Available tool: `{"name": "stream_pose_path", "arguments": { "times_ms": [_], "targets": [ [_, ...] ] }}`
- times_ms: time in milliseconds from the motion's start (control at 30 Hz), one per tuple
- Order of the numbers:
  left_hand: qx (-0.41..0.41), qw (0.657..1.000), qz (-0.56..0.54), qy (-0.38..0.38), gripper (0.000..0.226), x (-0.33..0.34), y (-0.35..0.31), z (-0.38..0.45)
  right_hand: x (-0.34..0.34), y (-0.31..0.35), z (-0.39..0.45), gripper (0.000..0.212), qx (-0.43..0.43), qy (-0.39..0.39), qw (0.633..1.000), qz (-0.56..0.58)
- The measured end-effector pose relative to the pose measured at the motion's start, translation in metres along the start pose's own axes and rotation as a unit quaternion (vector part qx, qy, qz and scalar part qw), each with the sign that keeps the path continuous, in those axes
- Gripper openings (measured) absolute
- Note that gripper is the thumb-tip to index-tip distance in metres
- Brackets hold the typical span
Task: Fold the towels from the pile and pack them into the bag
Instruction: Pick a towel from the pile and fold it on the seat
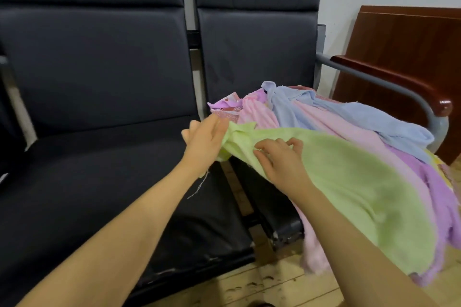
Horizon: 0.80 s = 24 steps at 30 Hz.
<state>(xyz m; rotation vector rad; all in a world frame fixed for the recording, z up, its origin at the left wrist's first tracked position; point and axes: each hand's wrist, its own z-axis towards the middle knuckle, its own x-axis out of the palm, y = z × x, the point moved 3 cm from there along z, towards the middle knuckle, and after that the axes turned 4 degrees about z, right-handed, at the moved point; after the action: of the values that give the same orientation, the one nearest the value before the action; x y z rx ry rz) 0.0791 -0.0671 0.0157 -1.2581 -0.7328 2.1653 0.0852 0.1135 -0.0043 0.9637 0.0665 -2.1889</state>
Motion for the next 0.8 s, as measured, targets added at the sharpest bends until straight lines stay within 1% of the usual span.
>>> {"name": "stream_pose_path", "arguments": {
  "times_ms": [67,133,233,300,367,433,500,567,667,733,800],
  "targets": [
    [-0.031,1.0,0.0,0.005,0.034,-0.022,0.012,-0.009,0.005,0.02,0.006,0.022,-0.007,-0.018,0.999,0.027],
    [-0.039,0.999,0.023,0.004,0.037,-0.044,0.024,-0.019,0.011,0.041,0.014,0.023,-0.011,-0.023,0.998,0.057],
    [-0.015,0.994,0.105,-0.021,0.034,-0.077,0.051,-0.028,0.026,0.079,0.031,0.023,-0.033,-0.003,0.996,0.089],
    [0.008,0.983,0.174,-0.053,0.039,-0.1,0.072,-0.031,0.04,0.106,0.043,0.026,-0.057,0.001,0.994,0.09],
    [0.042,0.957,0.268,-0.103,0.047,-0.125,0.088,-0.034,0.055,0.132,0.056,0.028,-0.079,0.001,0.993,0.092],
    [0.072,0.917,0.358,-0.158,0.046,-0.149,0.103,-0.038,0.069,0.156,0.067,0.026,-0.104,-0.02,0.99,0.092],
    [0.086,0.885,0.414,-0.198,0.041,-0.171,0.118,-0.039,0.082,0.18,0.077,0.024,-0.124,-0.044,0.987,0.09],
    [0.09,0.867,0.441,-0.216,0.038,-0.188,0.133,-0.041,0.096,0.2,0.086,0.024,-0.139,-0.058,0.984,0.095],
    [0.059,0.853,0.472,-0.215,0.036,-0.207,0.156,-0.046,0.118,0.225,0.094,0.025,-0.138,-0.07,0.98,0.123],
    [0.012,0.846,0.491,-0.21,0.034,-0.217,0.169,-0.047,0.132,0.24,0.099,0.026,-0.116,-0.06,0.979,0.157],
    [-0.03,0.847,0.491,-0.2,0.028,-0.228,0.181,-0.046,0.144,0.254,0.1,0.026,-0.093,-0.04,0.978,0.181]
  ]
}}
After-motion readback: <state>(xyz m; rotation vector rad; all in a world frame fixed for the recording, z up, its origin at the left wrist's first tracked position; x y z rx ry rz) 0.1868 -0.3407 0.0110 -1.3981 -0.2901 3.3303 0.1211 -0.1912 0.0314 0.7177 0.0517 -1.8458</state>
